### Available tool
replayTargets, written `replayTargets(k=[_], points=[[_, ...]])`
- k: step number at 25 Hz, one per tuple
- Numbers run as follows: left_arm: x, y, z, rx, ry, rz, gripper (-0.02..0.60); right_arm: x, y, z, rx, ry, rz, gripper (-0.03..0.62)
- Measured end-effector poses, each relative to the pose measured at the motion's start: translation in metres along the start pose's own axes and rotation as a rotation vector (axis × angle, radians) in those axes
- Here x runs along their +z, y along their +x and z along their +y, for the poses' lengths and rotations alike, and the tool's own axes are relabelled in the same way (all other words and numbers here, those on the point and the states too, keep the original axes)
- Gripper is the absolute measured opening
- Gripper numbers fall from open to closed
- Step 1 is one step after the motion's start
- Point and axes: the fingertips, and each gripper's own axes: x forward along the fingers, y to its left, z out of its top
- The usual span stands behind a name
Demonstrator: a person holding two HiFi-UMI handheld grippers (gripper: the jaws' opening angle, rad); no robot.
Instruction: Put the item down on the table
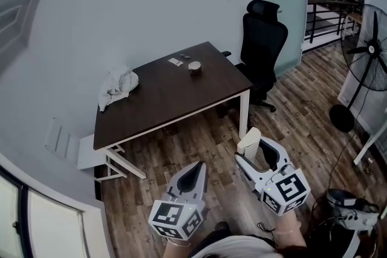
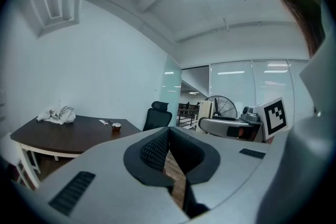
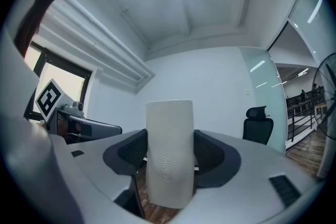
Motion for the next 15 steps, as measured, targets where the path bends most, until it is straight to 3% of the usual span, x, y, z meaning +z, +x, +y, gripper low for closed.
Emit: replayTargets(k=[15], points=[[0.025,0.033,0.099,-0.053,-0.009,-0.010,0.020,-0.002,0.104,0.006,-0.052,0.025,0.016,0.282]])
